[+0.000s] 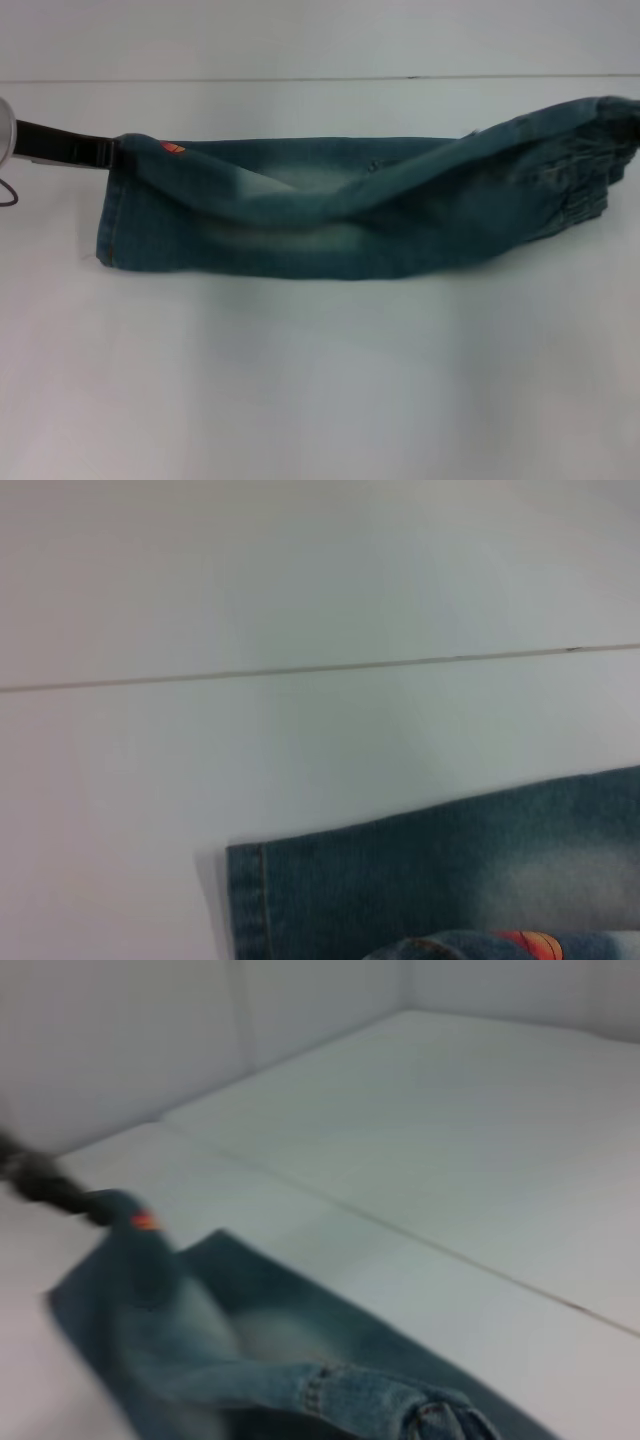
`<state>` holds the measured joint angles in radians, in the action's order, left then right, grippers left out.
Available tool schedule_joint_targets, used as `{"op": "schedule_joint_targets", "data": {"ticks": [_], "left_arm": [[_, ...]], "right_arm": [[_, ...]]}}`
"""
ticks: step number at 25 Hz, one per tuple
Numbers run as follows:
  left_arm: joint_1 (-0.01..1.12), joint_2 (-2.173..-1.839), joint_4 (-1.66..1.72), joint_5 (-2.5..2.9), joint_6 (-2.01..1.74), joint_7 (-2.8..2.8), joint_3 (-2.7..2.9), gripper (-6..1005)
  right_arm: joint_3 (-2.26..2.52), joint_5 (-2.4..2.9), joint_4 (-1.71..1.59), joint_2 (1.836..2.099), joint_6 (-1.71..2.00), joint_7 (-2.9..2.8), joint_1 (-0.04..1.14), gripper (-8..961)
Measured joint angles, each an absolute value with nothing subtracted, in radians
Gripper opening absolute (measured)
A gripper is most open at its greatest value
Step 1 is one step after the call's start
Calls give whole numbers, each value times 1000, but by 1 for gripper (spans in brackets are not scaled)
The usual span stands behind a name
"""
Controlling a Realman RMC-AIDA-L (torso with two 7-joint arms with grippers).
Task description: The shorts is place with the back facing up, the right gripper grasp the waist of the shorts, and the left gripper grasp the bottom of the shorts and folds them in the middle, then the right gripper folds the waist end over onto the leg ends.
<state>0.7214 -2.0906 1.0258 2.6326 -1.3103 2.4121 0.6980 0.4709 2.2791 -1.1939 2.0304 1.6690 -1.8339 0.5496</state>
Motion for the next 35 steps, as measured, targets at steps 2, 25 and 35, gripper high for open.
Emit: {"op": "schedule_joint_targets", "data": {"ticks": [2,25,35], "left_arm": [[727,-2089,1023,2632,-1303,2414,698,67],[739,-2095,938,2632,-1199,2423,708,117],[786,-2086,882,2631,-1087,2455,701,154]], "right_arm": [[470,2287,-1167,2022,1604,-1851,544,49],[534,2346,-943,2020,1252,-1770,560,70],[579,2349,-898,2004,1152,-1758,584,141]]}}
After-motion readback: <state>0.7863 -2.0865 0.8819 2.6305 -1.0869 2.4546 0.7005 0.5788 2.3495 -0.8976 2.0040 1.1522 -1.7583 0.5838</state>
